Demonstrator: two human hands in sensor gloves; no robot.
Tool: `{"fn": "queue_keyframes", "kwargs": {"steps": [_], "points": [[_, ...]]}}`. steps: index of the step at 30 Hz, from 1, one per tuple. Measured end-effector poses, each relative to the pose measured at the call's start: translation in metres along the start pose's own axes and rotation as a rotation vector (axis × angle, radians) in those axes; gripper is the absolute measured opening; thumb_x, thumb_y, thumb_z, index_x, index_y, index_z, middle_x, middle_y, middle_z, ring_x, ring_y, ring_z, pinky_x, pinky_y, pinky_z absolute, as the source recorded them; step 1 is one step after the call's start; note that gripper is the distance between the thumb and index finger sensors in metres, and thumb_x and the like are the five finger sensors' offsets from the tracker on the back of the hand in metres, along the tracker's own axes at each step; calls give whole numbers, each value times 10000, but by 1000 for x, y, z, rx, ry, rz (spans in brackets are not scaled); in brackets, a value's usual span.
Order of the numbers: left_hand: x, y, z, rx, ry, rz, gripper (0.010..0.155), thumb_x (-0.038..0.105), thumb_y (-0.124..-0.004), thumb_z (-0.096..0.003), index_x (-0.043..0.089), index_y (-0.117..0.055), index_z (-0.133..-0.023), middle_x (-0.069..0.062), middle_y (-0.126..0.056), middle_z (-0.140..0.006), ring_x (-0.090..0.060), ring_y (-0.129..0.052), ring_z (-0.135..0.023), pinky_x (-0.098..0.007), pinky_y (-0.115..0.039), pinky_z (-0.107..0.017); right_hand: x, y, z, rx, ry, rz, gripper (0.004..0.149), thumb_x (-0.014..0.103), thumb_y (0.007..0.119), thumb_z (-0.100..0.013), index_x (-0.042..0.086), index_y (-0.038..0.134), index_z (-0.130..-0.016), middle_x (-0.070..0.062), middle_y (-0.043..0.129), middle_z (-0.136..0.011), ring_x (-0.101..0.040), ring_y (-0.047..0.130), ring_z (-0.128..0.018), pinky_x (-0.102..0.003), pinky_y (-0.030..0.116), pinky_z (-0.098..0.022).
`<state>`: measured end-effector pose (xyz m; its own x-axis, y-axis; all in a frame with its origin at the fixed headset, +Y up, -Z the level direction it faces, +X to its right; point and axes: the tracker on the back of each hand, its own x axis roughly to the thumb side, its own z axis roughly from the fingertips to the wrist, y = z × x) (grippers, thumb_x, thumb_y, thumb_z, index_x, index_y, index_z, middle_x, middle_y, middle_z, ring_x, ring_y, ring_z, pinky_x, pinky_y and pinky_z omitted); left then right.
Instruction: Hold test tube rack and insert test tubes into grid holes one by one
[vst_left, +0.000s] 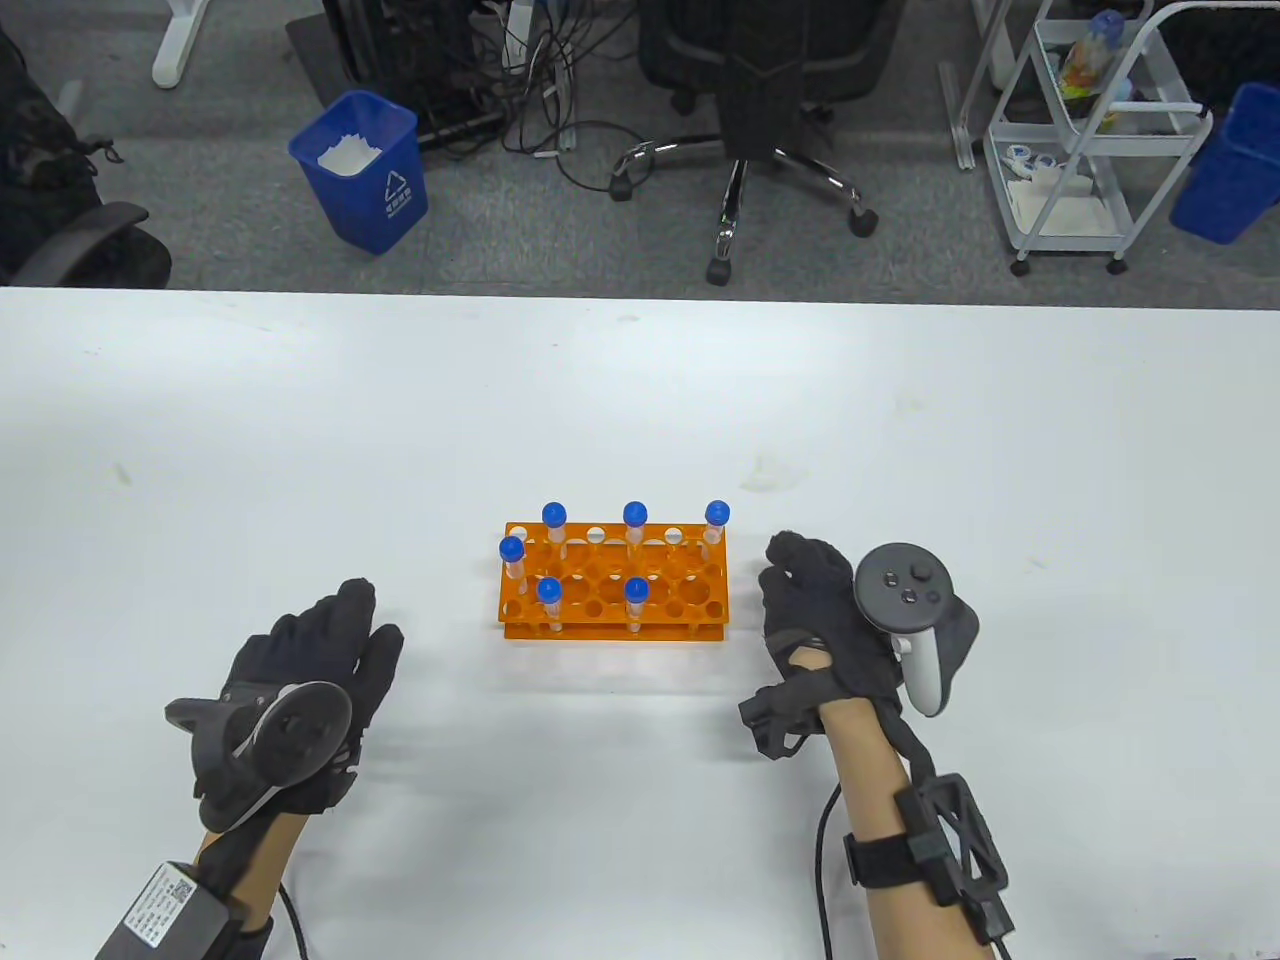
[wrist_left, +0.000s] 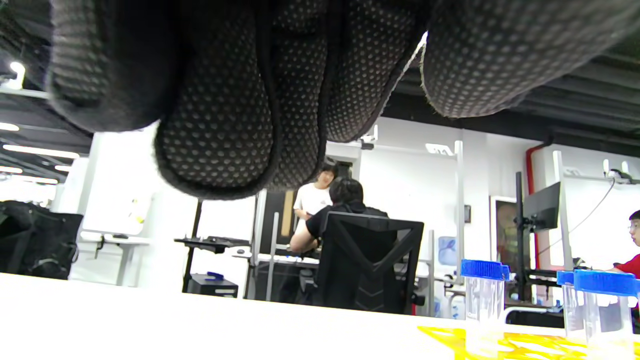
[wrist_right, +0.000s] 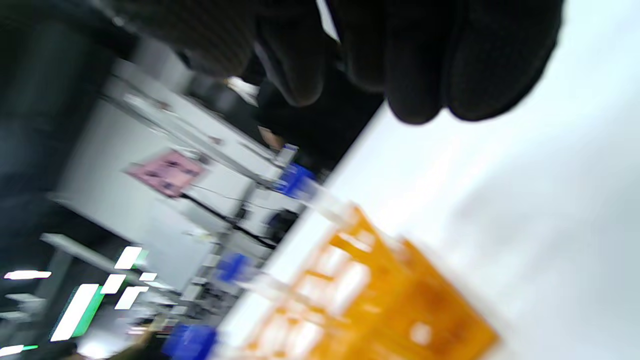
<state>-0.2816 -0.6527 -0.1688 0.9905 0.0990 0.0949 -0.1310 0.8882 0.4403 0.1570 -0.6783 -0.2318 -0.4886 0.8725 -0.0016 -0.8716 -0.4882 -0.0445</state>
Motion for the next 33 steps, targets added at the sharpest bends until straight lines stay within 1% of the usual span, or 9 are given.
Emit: {"fn": "queue_keyframes", "kwargs": {"steps": [2,4,6,9,12,14,18,23,33], "points": [[2,1,1,14,-8,3,659,608,-815,-372,259,-811,-931,-151,-916,-879,-318,-1056,-636,-470,-888,-474,14,-9,21,-47,-170,-112,545,336,702,-463,95,686,-951,-320,620,-1020,-581,754,-784,-698,721,-503],[3,2,2,16,-22,5,747,634,-808,-369,235,-735,-996,-163,-815,-967,-345,-977,-762,-508,-835,-554,24,-17,43,-119,-358,-109,539,332,710,-463,93,709,-945,-309,662,-1013,-579,772,-786,-709,720,-505],[4,2,3,10,-43,7,784,668,-791,-367,276,-660,-1034,-172,-702,-1045,-367,-886,-874,-541,-775,-624,27,-21,55,-185,-448,27,537,337,711,-464,111,707,-951,-288,670,-1025,-571,765,-813,-718,707,-526],[6,-1,3,-17,-69,1,815,702,-768,-371,307,-592,-1063,-190,-572,-1107,-392,-751,-991,-587,-685,-692,23,-21,69,-359,-534,442,550,350,716,-457,138,693,-964,-246,680,-1042,-547,757,-855,-722,692,-558],[7,-7,2,-67,-86,-32,859,742,-751,-358,331,-539,-1081,-216,-498,-1132,-407,-650,-1055,-621,-614,-729,10,-11,69,-409,-580,766,593,372,728,-447,169,640,-997,-201,616,-1097,-532,658,-947,-759,605,-610],[7,-15,1,-148,-105,-62,894,773,-724,-359,347,-468,-1102,-216,-422,-1150,-419,-562,-1091,-644,-550,-750,5,-5,65,-379,-580,900,647,414,742,-437,195,584,-1026,-171,536,-1140,-528,558,-1002,-788,529,-634],[3,-36,0,-336,-103,-119,950,813,-693,-340,370,-373,-1116,-207,-299,-1163,-430,-428,-1124,-669,-454,-771,-2,6,61,-316,-579,952,709,487,744,-426,238,520,-1051,-150,438,-1175,-527,443,-1040,-828,427,-640],[-4,-45,-1,-377,-77,-116,944,802,-697,-341,356,-387,-1112,-201,-314,-1160,-428,-448,-1118,-665,-470,-766,-10,8,55,-271,-516,952,709,492,739,-429,240,517,-1054,-154,436,-1175,-527,451,-1039,-830,426,-637],[-6,-47,-2,-388,-52,-125,923,774,-710,-347,340,-417,-1107,-190,-344,-1156,-428,-489,-1105,-659,-496,-759,-19,4,48,-211,-410,872,652,451,726,-441,214,584,-1031,-206,493,-1146,-536,542,-1004,-819,476,-628]]}}
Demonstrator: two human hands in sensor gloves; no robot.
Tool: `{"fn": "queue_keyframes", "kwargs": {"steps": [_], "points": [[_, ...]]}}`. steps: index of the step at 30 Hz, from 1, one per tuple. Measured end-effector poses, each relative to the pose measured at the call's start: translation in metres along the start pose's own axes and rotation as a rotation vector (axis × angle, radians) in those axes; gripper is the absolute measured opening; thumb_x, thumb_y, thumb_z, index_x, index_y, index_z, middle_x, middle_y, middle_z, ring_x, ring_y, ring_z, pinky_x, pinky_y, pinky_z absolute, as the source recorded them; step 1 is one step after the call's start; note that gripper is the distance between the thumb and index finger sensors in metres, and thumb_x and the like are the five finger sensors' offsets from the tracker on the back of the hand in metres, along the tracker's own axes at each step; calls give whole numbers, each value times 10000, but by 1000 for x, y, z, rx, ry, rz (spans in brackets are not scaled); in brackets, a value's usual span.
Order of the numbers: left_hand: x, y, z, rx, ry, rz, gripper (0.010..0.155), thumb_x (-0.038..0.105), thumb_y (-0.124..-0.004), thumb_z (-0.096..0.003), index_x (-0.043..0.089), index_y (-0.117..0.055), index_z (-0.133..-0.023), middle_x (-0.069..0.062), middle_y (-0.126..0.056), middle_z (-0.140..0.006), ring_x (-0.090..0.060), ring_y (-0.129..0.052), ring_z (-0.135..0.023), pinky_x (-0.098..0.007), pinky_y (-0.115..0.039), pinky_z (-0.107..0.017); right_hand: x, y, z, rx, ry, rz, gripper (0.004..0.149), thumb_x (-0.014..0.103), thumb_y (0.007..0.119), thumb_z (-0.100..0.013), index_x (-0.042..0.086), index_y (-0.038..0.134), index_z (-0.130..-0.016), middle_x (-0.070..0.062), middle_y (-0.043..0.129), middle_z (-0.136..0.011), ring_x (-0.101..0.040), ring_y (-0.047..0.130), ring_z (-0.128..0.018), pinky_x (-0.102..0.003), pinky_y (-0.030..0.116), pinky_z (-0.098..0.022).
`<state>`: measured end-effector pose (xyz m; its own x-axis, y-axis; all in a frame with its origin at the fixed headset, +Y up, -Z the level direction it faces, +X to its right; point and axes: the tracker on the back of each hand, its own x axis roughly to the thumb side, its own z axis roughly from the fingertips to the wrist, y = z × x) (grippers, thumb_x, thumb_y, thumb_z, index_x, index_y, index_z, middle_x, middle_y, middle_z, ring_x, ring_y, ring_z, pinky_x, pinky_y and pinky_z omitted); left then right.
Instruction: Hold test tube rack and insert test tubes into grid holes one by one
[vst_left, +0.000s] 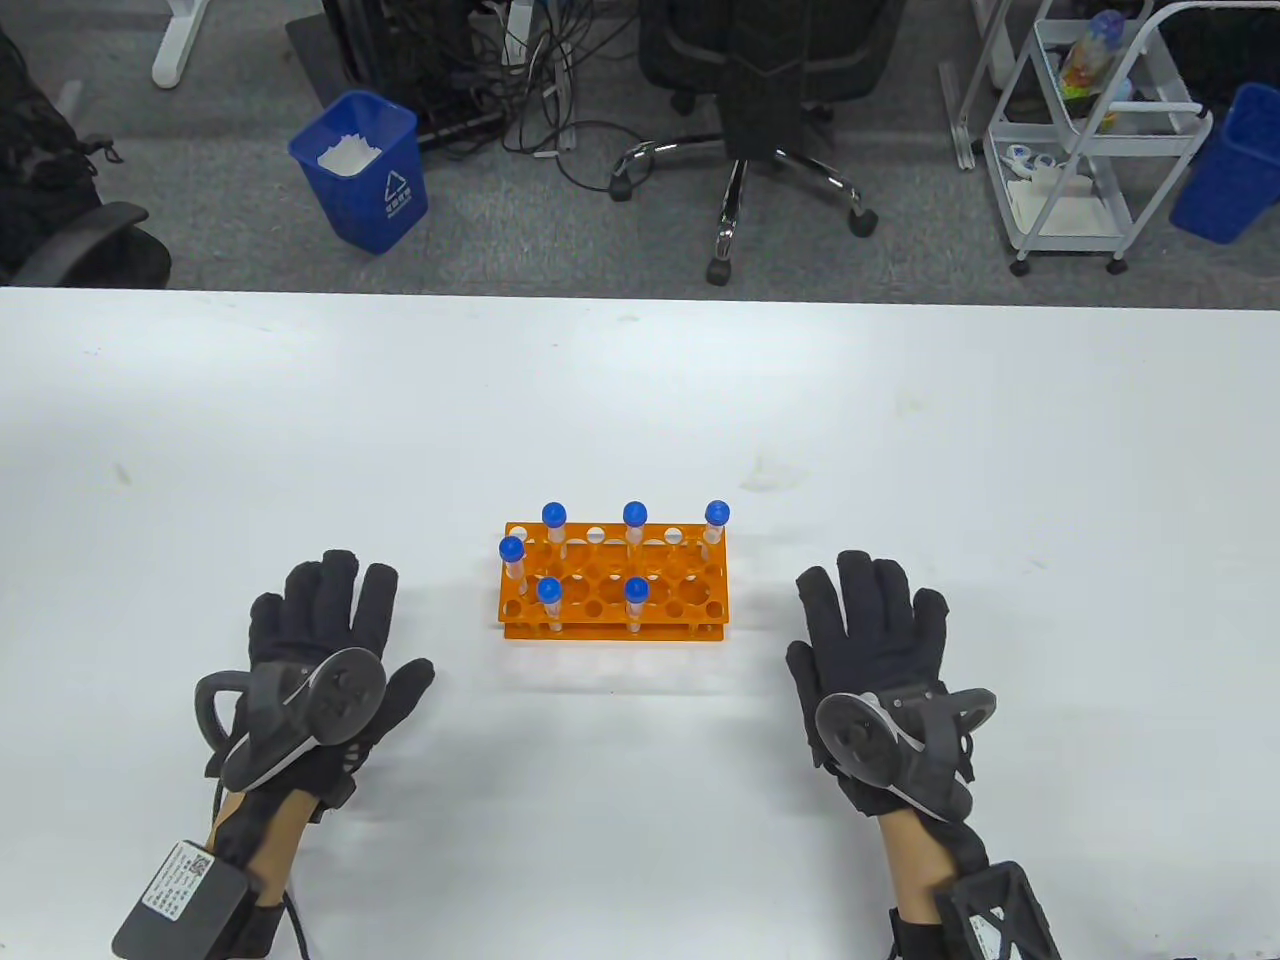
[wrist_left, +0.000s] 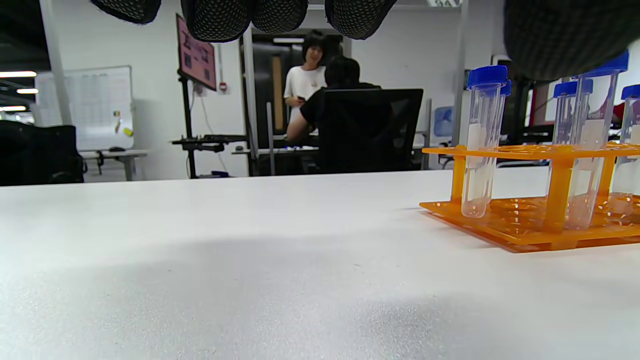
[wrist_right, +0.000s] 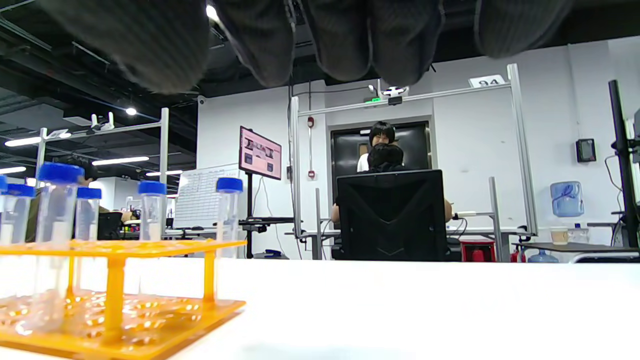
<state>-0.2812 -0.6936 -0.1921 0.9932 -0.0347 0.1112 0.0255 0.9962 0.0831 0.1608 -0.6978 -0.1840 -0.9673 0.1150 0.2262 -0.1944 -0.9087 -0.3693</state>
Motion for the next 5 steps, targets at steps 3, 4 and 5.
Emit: {"fn": "queue_keyframes", "kwargs": {"steps": [3,4,5], "points": [[0,0,0,-6,6,-1,921,770,-712,-347,339,-419,-1106,-187,-349,-1155,-428,-496,-1103,-658,-501,-757,-1,1,-1,9,9,-10,645,447,722,-444,211,589,-1029,-216,497,-1141,-540,552,-997,-815,484,-626],[-1,0,0,-8,9,0,920,769,-713,-346,338,-421,-1105,-186,-350,-1154,-428,-497,-1102,-656,-504,-758,-1,1,-1,14,13,-13,645,446,722,-444,209,591,-1029,-218,497,-1140,-541,556,-995,-814,485,-627],[-1,0,0,-8,11,1,918,768,-713,-347,339,-422,-1105,-188,-350,-1154,-427,-500,-1102,-656,-504,-758,-1,1,-1,18,13,-16,644,445,721,-444,207,592,-1028,-219,498,-1139,-540,559,-994,-814,487,-626]]}}
